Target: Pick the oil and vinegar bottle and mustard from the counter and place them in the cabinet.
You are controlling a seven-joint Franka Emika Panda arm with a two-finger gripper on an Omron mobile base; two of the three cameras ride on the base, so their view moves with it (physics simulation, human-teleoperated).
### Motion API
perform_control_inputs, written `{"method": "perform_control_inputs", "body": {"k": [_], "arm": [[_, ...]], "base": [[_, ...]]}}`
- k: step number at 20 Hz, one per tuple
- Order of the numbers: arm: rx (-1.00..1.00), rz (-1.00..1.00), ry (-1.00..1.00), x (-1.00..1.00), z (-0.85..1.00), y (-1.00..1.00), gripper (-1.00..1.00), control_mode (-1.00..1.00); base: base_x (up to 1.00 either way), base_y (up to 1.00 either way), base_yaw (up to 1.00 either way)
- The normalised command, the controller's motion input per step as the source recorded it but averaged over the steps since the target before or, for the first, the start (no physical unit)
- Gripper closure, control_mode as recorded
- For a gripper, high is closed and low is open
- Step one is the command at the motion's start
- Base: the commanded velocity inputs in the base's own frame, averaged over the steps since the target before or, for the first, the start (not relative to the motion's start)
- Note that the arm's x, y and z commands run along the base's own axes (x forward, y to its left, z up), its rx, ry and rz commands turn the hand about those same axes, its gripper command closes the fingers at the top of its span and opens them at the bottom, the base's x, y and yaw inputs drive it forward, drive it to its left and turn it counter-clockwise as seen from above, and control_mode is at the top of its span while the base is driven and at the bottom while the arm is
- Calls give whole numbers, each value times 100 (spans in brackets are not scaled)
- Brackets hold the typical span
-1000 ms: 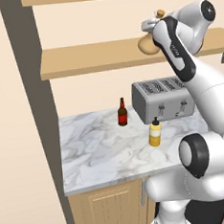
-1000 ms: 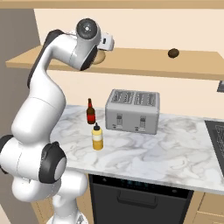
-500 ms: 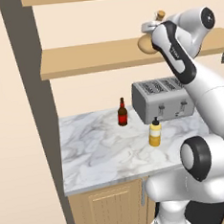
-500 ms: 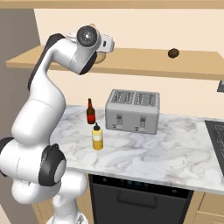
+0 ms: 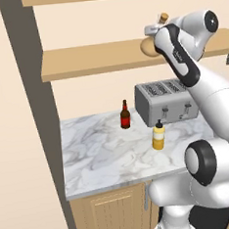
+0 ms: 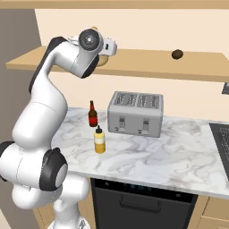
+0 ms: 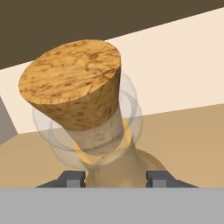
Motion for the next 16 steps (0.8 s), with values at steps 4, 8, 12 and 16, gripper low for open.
{"method": "perform_control_inputs", "body": {"k": [4,8,12,16], "arm": [[-4,0,0,9,-22,0,100,-100],[-3,0,0,14,-25,0,100,-100],[-2,0,0,16,-28,0,100,-100],[-4,0,2,25,-36,0,100,-100]], "base": [[0,0,0],[0,0,0],[0,0,0],[0,0,0]]}}
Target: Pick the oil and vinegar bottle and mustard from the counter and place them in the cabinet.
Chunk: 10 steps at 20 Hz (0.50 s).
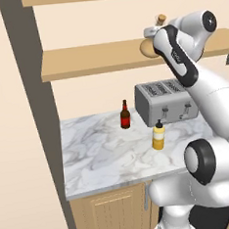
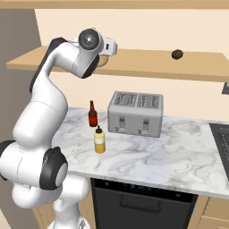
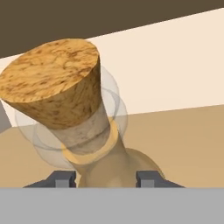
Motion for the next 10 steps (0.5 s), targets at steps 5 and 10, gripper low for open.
{"method": "perform_control_inputs", "body": {"k": [5,10], "arm": [[-7,0,0,25,-35,0,100,-100],[-1,0,1,18,-28,0,100,-100]], "base": [[0,0,0],[0,0,0]]}}
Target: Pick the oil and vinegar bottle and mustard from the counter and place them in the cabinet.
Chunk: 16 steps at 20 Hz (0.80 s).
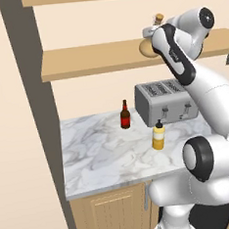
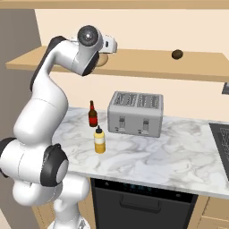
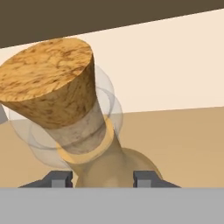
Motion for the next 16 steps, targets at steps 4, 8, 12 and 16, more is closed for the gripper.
{"method": "perform_control_inputs", "body": {"k": [4,8,12,16], "arm": [[0,0,3,19,-27,0,100,-100],[0,0,3,31,-33,0,100,-100],[0,0,4,31,-35,0,100,-100],[0,0,4,22,-24,5,100,-100]], "base": [[0,0,0],[0,0,0],[0,0,0],[0,0,0]]}}
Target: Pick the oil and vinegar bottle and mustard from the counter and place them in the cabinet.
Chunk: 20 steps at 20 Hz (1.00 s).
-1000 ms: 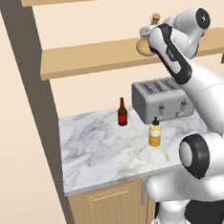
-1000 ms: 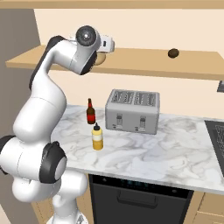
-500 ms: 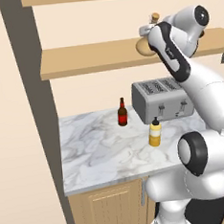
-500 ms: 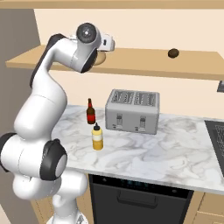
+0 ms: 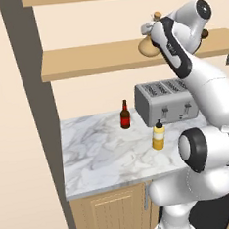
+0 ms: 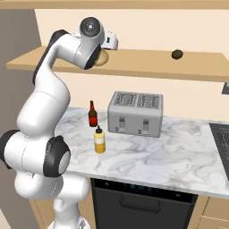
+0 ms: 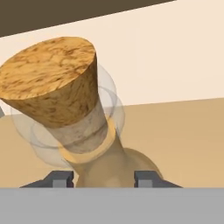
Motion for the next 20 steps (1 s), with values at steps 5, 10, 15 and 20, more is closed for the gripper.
{"method": "perform_control_inputs", "body": {"k": [5,10,15,20], "arm": [[15,1,3,0,-20,31,-100,-100],[17,1,1,0,-20,31,-100,-100],[1,0,0,0,-1,0,-100,-100],[-3,0,-4,-16,0,0,-100,-100]], "base": [[0,0,0],[0,0,0],[0,0,0],[0,0,0]]}}
